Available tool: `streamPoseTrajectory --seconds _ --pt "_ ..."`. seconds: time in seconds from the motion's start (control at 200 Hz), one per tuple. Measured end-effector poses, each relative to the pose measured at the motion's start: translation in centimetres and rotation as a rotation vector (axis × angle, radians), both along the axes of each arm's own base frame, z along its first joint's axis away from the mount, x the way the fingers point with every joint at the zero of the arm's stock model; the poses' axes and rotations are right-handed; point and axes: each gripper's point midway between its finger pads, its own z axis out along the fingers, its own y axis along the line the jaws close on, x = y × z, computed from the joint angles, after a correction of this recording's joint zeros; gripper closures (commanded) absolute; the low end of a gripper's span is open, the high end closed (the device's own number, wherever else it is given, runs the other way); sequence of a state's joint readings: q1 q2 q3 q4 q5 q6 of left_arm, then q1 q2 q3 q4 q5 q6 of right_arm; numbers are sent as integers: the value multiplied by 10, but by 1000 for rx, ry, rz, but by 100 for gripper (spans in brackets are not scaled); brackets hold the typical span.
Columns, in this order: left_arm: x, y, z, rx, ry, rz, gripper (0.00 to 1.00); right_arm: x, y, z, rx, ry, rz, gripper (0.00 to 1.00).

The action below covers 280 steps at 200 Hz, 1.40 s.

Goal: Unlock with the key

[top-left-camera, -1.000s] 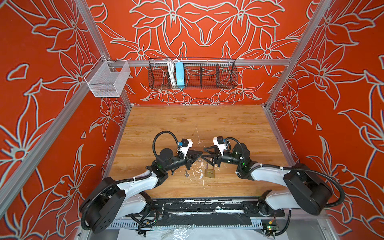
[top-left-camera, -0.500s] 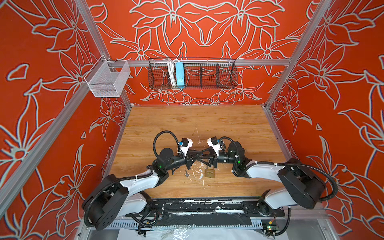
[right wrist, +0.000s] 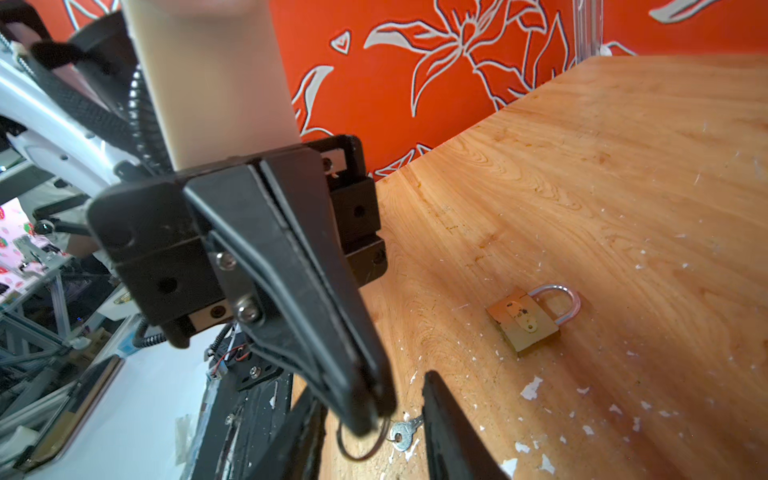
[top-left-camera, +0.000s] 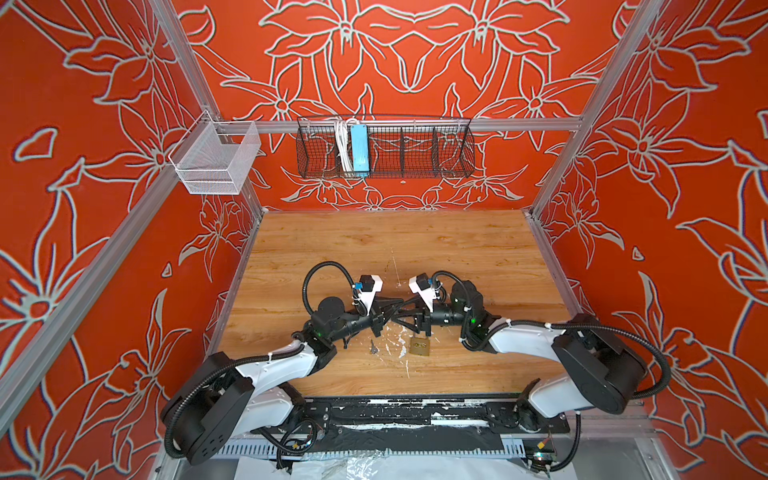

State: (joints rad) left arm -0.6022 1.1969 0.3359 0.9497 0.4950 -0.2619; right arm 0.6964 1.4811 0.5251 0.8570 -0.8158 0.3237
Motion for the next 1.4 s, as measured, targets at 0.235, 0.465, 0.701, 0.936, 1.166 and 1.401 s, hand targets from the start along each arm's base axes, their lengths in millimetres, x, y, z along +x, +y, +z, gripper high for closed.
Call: streamPoseTrajectory --seconds 0.235,0.465,0.701,0.936,1.166,1.401 --pt "0 0 0 -1 -1 2 100 0 0 -5 -20 9 -9 67" --pt "0 0 0 -1 -1 2 100 3 -2 -4 -28 4 -35 64" --pt "0 0 -2 2 4 0 100 6 -3 0 -24 -7 -52 65" --pt "1 -1 -6 9 14 0 100 8 -3 1 -22 -9 -66 70" --pt "4 1 -6 10 15 18 100 5 -1 2 -17 -5 -52 88" --pt "9 4 -7 11 26 57 84 4 -2 2 -20 -6 -54 100"
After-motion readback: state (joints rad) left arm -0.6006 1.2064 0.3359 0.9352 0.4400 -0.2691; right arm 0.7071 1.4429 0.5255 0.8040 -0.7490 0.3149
